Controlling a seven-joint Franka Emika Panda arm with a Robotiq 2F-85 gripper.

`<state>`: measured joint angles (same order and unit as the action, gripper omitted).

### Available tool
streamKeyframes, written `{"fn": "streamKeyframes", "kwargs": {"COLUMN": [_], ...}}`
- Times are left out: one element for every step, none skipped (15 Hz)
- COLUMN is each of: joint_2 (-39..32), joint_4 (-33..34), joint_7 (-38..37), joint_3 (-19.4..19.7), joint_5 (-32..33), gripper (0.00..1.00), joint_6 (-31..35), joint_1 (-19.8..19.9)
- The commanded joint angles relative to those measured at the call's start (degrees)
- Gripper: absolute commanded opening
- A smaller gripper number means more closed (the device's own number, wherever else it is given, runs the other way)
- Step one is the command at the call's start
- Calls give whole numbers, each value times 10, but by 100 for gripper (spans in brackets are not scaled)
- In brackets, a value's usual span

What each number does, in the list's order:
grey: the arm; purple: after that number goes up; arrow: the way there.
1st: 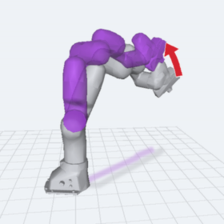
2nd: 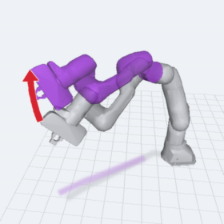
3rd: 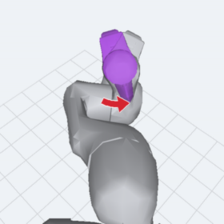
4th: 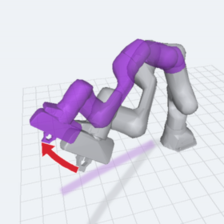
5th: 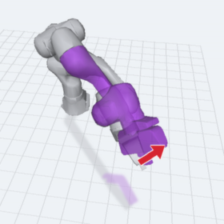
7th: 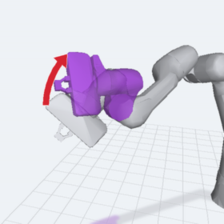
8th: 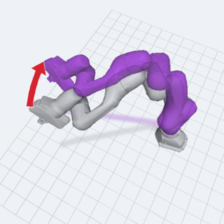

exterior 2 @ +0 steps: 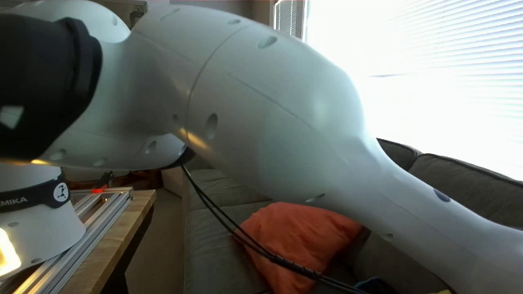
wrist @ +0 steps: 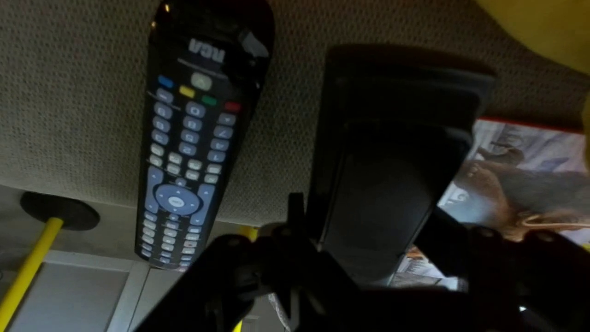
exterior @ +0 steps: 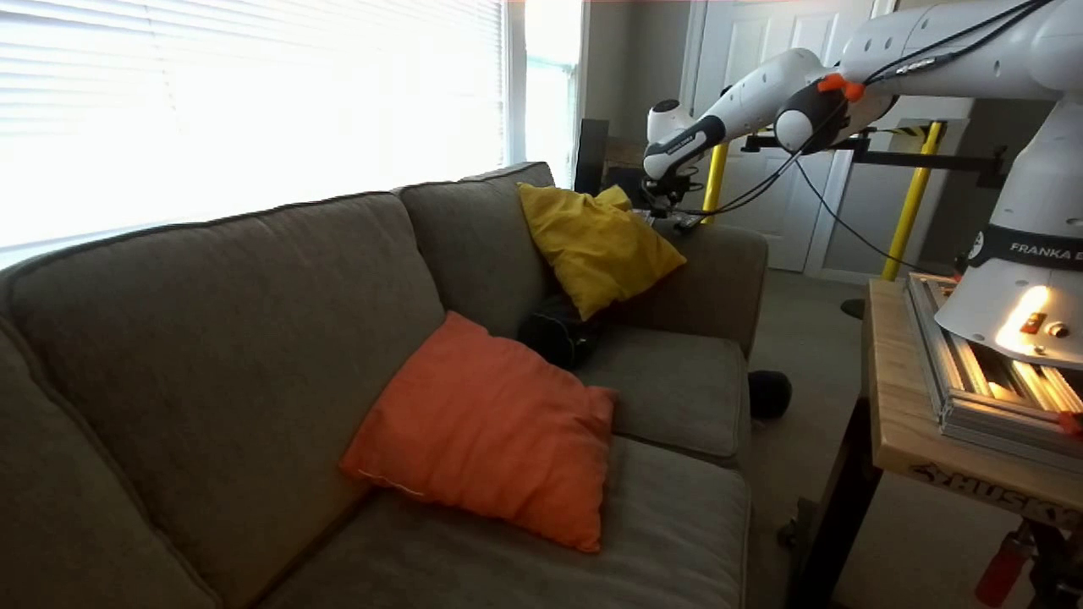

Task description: Put the remote on the right armrest

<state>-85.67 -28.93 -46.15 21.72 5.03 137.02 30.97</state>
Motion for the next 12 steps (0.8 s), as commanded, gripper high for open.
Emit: {"fn": "streamKeyframes", "kwargs": {"joint_2": [0, 0, 0, 0, 0, 0, 0, -1, -1, -1, -1, -1], "joint_4": [-13, -18, -21, -24, -26, -29, -32, -33, -35, -37, -39, -41], "joint_7": [30, 34, 37, 34, 35, 31, 26, 22, 18, 13, 7, -1], "joint_3": [-17, -21, -25, -27, -31, -32, -32, -32, -32, -30, -28, -26], "joint_5": [1, 0, -1, -1, -2, -1, -1, 0, 0, 1, 2, 3], "gripper": [33, 33, 33, 33, 33, 33, 33, 33, 33, 33, 33, 33], "joint_6": [47, 55, 59, 61, 63, 64, 64, 63, 62, 62, 62, 60], "joint_1": [5, 6, 6, 7, 7, 8, 9, 10, 11, 12, 12, 13]}}
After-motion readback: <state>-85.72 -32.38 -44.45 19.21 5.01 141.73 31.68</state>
